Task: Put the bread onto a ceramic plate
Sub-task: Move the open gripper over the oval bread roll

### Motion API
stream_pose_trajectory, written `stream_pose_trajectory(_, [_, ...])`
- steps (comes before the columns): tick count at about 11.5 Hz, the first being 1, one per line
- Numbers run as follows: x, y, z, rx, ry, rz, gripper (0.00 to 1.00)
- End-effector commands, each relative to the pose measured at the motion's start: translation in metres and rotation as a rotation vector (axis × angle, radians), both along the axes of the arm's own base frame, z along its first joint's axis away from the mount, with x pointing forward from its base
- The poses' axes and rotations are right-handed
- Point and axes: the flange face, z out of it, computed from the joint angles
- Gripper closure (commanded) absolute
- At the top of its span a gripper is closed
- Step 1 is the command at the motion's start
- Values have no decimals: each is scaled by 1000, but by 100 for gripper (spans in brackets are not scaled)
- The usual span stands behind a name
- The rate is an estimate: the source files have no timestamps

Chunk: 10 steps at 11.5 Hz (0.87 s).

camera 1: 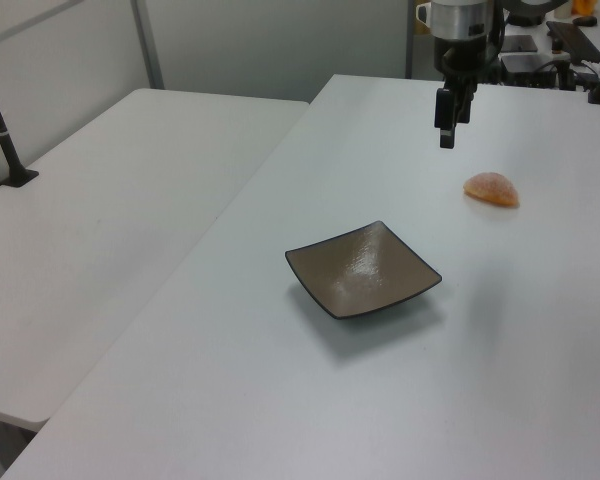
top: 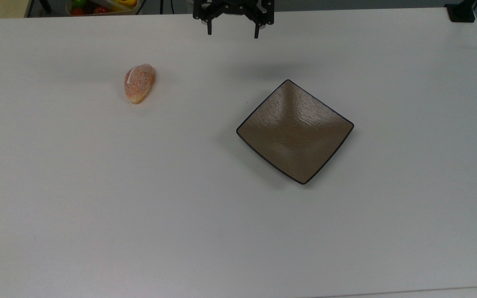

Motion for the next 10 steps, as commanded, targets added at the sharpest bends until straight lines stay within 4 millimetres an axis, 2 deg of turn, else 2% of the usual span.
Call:
stream_pose_trajectory(1, [0,-13,3,-9,8,-1,0])
stream_pose_trajectory(8, [0,-17,4,-9,7,-9,0])
stream_pose_trajectory(10, [-5,-24,14,-7,-11,-17,0])
